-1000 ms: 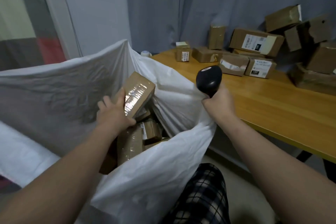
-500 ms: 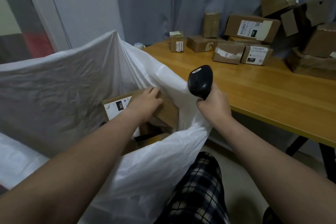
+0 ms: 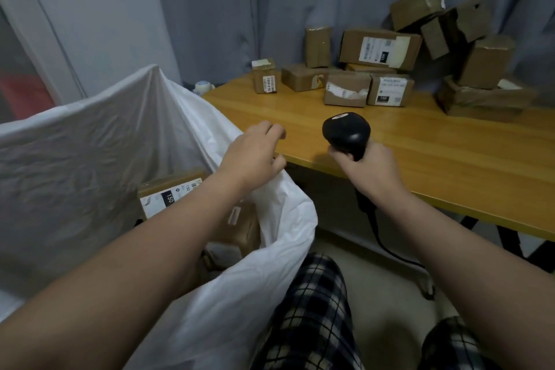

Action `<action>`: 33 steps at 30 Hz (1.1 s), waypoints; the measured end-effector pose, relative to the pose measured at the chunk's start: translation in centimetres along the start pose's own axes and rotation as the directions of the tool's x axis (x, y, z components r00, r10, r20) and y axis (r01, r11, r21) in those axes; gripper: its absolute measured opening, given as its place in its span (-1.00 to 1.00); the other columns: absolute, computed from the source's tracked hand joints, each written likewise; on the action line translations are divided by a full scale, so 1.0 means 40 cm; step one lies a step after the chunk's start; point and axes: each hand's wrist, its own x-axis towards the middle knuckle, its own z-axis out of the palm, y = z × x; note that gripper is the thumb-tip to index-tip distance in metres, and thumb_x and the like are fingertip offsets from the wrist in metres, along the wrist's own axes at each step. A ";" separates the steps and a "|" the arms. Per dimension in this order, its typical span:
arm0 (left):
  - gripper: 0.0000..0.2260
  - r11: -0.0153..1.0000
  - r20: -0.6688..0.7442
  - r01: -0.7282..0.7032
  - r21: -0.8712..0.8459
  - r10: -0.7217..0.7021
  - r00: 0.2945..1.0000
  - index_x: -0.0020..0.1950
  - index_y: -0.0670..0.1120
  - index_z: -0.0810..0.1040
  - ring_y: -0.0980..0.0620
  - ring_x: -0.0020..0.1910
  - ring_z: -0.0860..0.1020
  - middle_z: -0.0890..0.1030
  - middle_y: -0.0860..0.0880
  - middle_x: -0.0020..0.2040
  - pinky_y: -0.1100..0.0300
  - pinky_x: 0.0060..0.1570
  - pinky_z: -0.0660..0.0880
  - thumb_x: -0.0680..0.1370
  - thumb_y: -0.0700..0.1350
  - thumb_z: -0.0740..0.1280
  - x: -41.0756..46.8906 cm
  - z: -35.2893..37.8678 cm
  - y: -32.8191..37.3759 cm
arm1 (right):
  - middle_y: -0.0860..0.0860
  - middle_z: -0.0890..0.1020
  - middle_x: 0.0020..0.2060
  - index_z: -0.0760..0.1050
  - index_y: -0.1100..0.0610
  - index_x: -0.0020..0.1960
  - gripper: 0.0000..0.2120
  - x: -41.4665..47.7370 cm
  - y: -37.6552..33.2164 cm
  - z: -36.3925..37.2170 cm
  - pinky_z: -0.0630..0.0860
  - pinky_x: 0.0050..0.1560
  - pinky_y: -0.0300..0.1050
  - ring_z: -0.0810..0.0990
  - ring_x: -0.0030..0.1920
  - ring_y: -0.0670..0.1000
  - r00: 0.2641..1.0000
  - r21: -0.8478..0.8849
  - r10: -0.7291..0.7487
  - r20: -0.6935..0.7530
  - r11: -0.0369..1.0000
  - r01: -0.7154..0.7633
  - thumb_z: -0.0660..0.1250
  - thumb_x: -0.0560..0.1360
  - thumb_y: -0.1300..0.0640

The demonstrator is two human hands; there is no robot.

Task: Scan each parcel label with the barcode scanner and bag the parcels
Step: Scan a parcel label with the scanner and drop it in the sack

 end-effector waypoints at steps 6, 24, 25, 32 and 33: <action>-0.61 0.993 0.018 -0.106 -0.050 0.107 0.994 0.38 -0.04 0.36 -0.03 0.25 0.40 0.43 -0.05 0.28 0.12 0.06 0.40 0.56 -0.02 0.28 0.143 0.017 0.147 | -0.01 0.56 -0.34 0.42 0.01 -0.26 -0.71 0.032 0.041 -0.158 0.48 -0.23 -0.03 0.57 -0.23 0.03 0.991 0.015 0.058 -0.117 0.998 -0.057 0.39 0.46 -0.15; -0.56 0.995 0.200 0.089 -0.050 -0.078 0.977 0.45 0.00 0.31 -0.19 0.39 0.22 0.22 -0.18 0.43 -0.04 0.34 0.25 0.61 0.13 0.17 0.782 0.367 0.114 | 0.00 0.56 -0.06 0.47 0.08 0.18 -0.65 0.616 0.279 -0.285 0.42 -0.09 -0.11 0.52 -0.04 0.00 0.912 0.384 0.408 0.039 0.837 -0.390 0.40 0.46 -0.03; -0.53 0.994 0.202 0.108 -0.017 -0.102 0.974 0.47 0.03 0.29 -0.21 0.42 0.19 0.20 -0.19 0.46 -0.06 0.37 0.21 0.61 0.18 0.14 0.829 0.382 0.103 | 0.00 0.56 -0.08 0.48 0.07 0.15 -0.71 0.659 0.289 -0.282 0.39 -0.15 -0.14 0.53 -0.07 -0.01 0.914 0.409 0.400 0.064 0.825 -0.390 0.38 0.48 0.00; -0.28 0.832 0.321 0.517 -0.201 -0.443 0.837 0.51 0.12 0.22 -0.29 0.44 0.18 0.18 -0.17 0.48 -0.21 0.40 0.21 0.44 0.36 0.30 1.042 0.486 -0.042 | -0.01 0.60 0.00 0.45 0.01 0.23 -0.63 0.917 0.392 -0.212 0.43 -0.04 -0.12 0.56 0.03 0.01 0.930 0.374 0.347 0.124 0.851 -0.368 0.38 0.47 -0.04; -0.25 0.777 0.367 0.554 -0.298 -0.442 0.818 0.52 0.08 0.23 -0.27 0.40 0.26 0.23 -0.18 0.47 -0.18 0.36 0.30 0.42 0.34 0.34 1.050 0.504 -0.059 | 0.00 0.61 0.00 0.47 0.01 0.21 -0.64 0.942 0.404 -0.204 0.44 0.00 -0.10 0.57 0.04 0.01 0.927 0.377 0.354 0.120 0.848 -0.373 0.39 0.46 -0.05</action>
